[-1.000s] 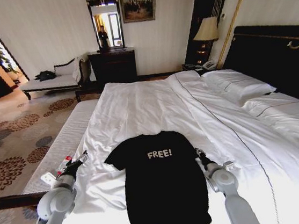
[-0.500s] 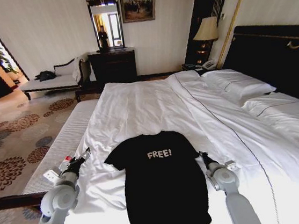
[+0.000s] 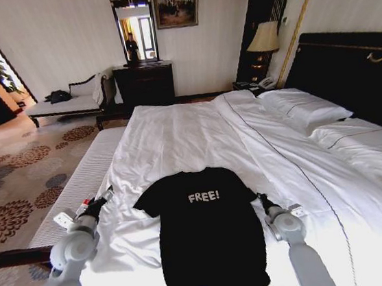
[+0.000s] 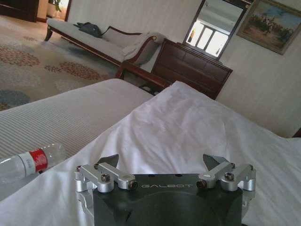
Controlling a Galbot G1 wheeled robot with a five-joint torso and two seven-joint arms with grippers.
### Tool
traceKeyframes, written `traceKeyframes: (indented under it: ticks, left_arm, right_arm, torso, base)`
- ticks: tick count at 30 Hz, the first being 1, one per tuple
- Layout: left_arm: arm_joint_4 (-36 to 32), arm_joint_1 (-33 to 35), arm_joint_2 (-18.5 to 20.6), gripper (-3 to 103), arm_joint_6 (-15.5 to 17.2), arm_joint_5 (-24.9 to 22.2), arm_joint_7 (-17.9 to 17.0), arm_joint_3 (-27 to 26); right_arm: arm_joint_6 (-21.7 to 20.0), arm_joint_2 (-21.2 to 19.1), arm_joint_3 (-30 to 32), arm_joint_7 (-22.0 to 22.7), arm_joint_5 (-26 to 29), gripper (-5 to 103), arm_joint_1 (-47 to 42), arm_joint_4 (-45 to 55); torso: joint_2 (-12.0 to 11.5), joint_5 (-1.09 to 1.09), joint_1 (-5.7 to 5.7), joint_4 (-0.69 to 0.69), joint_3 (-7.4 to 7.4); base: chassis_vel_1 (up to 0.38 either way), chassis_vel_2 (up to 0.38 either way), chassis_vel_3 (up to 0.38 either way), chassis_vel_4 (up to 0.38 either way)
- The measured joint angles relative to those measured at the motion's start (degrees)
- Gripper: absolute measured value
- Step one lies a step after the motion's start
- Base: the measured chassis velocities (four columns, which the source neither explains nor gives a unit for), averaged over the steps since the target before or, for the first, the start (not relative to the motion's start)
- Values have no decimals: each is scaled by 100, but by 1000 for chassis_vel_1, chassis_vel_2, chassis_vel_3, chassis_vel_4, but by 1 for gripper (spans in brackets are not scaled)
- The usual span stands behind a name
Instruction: Fold the clothes on the bed.
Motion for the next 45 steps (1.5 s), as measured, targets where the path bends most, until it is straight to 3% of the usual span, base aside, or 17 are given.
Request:
traceKeyframes:
  ticks: [10,20,33,45]
  left_arm:
    - [-53,-4,-169,100,3,36,-21,0]
    - [-88,-6,-203,100,0,63,-23,7]
    - [-229,53,-232,100,2,122,-79,-54]
    - [-340,286,-386,100,0,340,-67,3]
  right_arm:
    - [15,-200,43,35,-17,0,261,-24]
    - [-87,-1069,-497,-147,-81,0,1180,-761]
    - [-125,-1573,-448,-171,26,0,1363,-782]
    - [-164,-1641,-502,-204,21,0,1381,-922]
  torso:
    - [0,0,0,0,0]
    - [0,0,0,1,0]
    - [0,0,0,-1,0]
    - [0,0,-1,-1,-1]
  base:
    - [0,0,0,0]
    - [0,0,0,0]
    - [0,0,0,0]
    - [0,0,0,0]
